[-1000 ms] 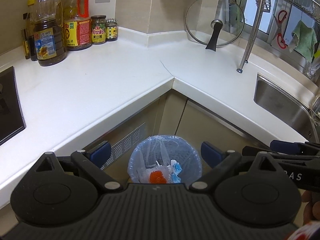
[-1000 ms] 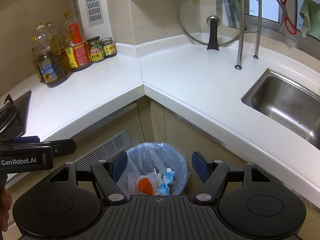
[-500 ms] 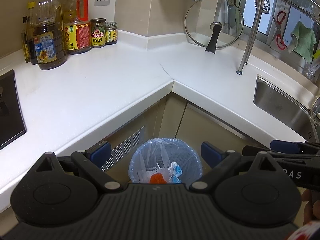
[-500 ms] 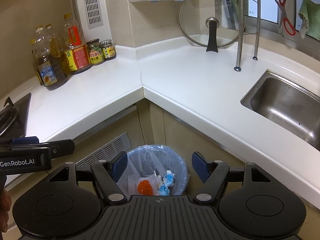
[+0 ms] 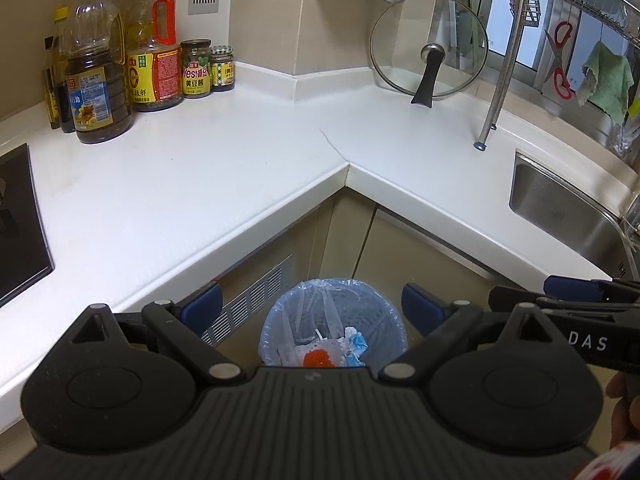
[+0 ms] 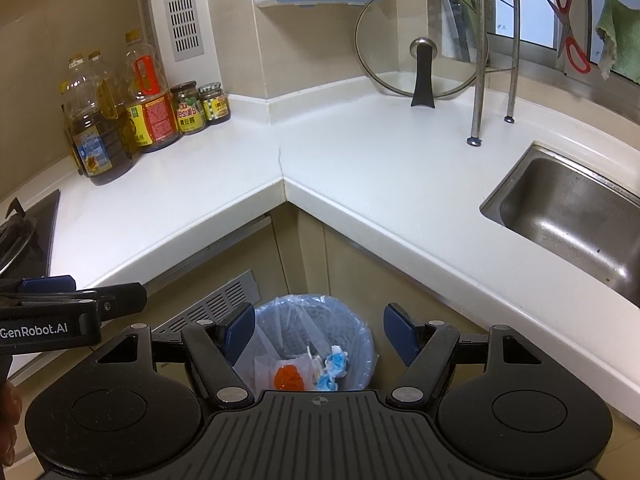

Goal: Collect trash

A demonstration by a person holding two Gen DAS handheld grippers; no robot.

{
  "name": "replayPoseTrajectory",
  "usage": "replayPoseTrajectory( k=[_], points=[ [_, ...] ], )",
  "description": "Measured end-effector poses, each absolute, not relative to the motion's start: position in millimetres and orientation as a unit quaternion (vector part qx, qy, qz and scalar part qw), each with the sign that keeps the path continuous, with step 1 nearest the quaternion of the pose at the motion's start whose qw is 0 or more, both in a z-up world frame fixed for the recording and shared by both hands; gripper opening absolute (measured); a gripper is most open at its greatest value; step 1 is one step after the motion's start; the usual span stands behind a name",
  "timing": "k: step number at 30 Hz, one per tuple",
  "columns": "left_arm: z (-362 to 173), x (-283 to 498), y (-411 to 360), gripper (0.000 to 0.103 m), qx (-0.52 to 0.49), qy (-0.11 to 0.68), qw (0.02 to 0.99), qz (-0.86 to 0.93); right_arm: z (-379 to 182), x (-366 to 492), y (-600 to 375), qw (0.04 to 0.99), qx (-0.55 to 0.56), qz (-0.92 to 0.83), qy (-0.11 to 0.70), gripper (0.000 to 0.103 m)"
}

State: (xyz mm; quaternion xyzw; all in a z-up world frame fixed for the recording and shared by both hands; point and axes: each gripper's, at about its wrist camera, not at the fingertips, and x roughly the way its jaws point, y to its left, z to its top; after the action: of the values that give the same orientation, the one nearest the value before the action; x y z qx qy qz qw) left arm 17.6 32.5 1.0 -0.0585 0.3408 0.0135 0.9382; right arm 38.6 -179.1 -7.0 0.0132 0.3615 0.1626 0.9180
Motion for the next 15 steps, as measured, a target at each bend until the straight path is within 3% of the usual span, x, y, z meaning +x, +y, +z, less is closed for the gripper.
replayPoseTrajectory(
  k=[15],
  points=[
    [1.2, 18.8, 32.7, 0.096, -0.058, 0.341, 0.938, 0.013, -7.6, 39.5, -178.8, 0.918, 0.013, 0.163, 0.362, 0.071]
  ],
)
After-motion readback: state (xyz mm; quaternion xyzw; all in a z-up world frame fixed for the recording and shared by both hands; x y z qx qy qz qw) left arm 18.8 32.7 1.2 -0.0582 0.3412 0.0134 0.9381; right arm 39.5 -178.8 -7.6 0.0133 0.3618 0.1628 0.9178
